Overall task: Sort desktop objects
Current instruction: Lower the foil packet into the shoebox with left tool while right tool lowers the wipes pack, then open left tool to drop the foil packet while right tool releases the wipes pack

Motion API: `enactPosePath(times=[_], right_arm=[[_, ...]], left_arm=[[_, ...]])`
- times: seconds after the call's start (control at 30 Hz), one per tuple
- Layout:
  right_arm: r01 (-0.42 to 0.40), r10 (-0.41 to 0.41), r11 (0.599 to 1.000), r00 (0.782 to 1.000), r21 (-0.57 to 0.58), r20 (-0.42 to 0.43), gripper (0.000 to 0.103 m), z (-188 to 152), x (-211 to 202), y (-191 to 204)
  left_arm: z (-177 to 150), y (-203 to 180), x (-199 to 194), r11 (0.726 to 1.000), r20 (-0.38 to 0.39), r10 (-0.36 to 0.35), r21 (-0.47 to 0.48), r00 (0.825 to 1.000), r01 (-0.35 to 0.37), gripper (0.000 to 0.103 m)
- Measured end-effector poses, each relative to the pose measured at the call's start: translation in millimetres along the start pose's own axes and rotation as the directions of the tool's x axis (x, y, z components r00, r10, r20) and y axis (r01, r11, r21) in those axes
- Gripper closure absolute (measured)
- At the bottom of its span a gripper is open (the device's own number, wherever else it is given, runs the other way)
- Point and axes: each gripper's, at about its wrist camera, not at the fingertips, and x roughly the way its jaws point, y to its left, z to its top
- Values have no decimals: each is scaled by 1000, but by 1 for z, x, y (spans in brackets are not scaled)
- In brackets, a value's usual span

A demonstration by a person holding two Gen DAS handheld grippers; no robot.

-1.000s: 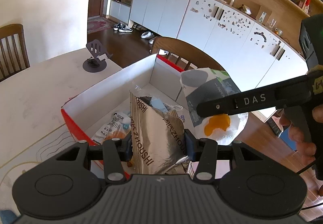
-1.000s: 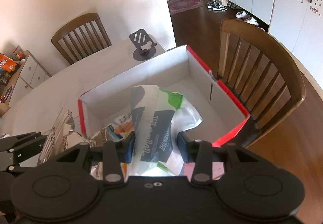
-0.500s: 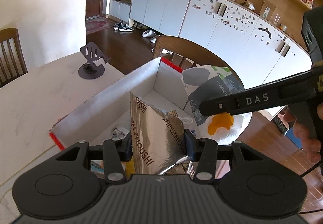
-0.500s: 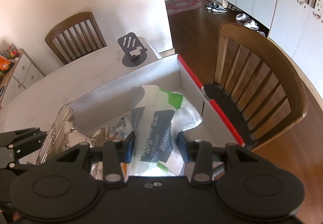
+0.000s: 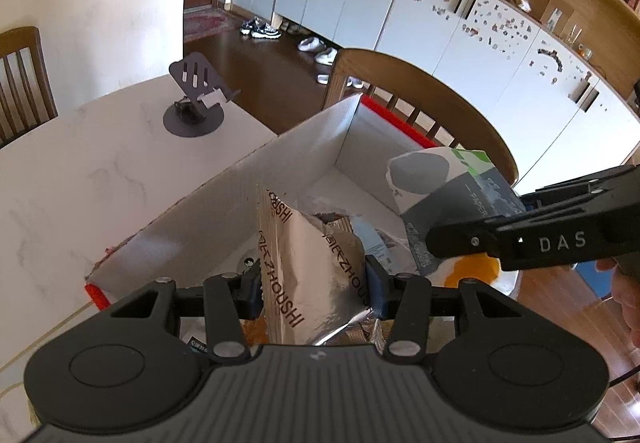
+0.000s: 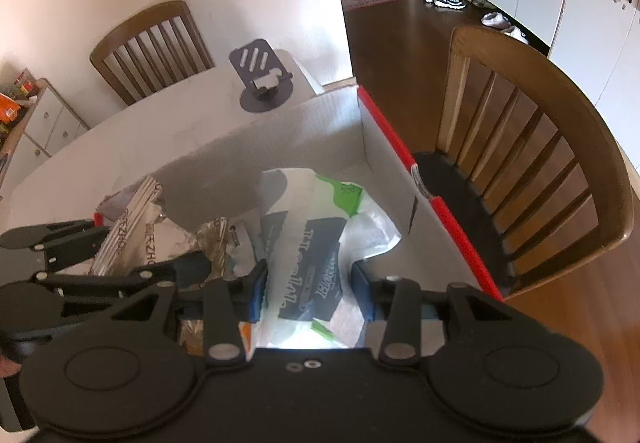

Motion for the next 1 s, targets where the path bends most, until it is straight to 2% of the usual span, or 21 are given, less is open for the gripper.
enactPosePath(times=[0.33,0.73,0.9,1.0], right_arm=[[7,-7,1000,999,-2,-39,61,-6,20,-5],[-14,15,1000,998,9,-62,60,-9,32,-8],[-4,5,1000,999,11,-54,58,-9,34,-9],[-2,2,1000,999,10,-51,53,-11,34,-10]], left_arm=[[1,-5,24,999,-48,3,34,999,-1,56],[-5,-2,42,1000,-118,2,23,993,0,56],[-5,-1,44,1000,-134,2,11,991,-1,56],[-4,0,45,1000,-140,-1,2,990,2,55]])
